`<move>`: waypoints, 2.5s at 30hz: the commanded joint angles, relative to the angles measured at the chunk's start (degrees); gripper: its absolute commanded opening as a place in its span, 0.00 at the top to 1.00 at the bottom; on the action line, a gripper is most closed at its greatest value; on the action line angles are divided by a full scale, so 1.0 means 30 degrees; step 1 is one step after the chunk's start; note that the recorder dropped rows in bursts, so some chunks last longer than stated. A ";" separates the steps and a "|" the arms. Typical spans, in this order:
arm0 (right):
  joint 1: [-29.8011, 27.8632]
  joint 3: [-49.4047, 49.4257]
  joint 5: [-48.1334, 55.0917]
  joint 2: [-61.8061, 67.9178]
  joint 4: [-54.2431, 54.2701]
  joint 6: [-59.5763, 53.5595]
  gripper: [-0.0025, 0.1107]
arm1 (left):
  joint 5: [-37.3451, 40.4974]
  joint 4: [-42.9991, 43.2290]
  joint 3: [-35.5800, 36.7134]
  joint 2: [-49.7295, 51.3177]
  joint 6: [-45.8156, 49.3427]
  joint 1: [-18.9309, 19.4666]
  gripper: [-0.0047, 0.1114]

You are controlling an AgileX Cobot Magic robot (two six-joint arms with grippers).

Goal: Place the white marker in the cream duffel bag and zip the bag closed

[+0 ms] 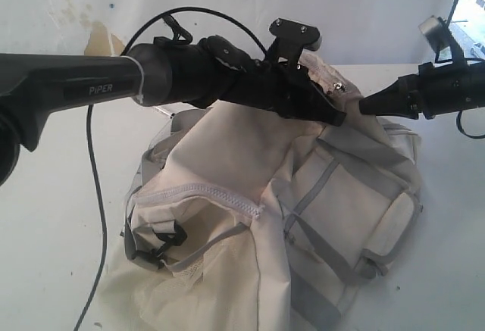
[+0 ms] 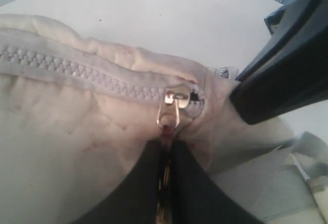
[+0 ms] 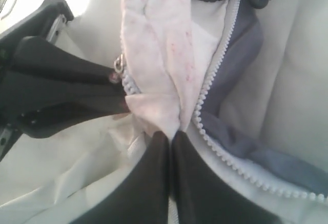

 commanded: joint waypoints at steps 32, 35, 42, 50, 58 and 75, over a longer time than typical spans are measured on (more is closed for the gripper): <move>-0.0050 0.0026 -0.1286 -0.0125 -0.0047 0.6066 0.98 | 0.2622 0.7155 -0.0142 -0.3018 -0.4154 0.6639 0.96; -0.0050 -0.0015 -0.1781 -0.0125 -0.0005 0.6276 0.98 | 0.3570 0.7119 -0.0142 -0.3018 -0.4632 0.7083 0.96; -0.0050 -0.0015 -0.3906 -0.0125 0.0316 0.7160 0.98 | 0.7060 0.7210 -0.0142 -0.3018 -0.4715 0.7750 0.96; -0.0050 -0.0015 -0.5304 -0.0125 0.1456 0.7160 0.98 | 1.1245 0.9140 -0.0142 -0.3018 -0.5797 0.7802 0.96; -0.0050 -0.0128 -0.4909 -0.0125 0.1888 0.6298 0.89 | 1.4713 0.9624 -0.0142 -0.3018 -0.8155 0.7768 0.96; 0.3691 -0.2046 -0.2474 -0.0767 0.3615 -0.3133 0.38 | 1.6314 0.6721 -0.0142 -0.3018 -0.8111 0.7768 0.96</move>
